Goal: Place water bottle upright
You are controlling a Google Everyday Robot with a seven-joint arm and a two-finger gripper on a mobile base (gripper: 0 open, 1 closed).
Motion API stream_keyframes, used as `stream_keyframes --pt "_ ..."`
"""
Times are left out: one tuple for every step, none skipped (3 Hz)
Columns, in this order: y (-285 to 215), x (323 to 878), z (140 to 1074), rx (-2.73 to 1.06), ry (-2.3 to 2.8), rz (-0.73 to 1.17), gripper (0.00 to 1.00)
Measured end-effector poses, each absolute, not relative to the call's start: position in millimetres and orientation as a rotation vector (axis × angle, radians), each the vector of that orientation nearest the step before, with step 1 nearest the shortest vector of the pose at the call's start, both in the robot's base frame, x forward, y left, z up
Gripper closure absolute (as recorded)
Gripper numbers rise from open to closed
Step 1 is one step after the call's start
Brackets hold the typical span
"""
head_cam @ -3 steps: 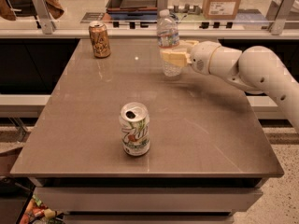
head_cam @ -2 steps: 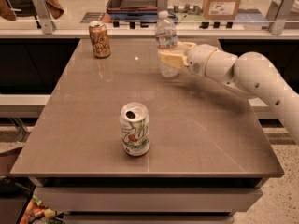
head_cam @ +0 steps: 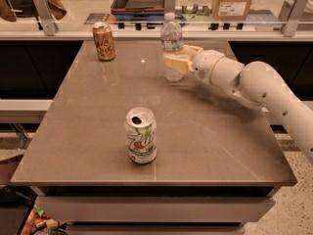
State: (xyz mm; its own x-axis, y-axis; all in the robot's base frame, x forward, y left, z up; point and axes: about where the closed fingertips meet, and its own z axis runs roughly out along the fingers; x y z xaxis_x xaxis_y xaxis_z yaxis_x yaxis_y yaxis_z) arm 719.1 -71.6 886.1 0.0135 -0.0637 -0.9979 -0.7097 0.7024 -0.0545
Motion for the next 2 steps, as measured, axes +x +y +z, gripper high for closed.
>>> stream_keyframes --pt "-71.2 717.7 882.3 -0.652 1.488 0.562 1.0" --pt "-71.2 717.6 883.3 -0.651 1.488 0.562 1.0"
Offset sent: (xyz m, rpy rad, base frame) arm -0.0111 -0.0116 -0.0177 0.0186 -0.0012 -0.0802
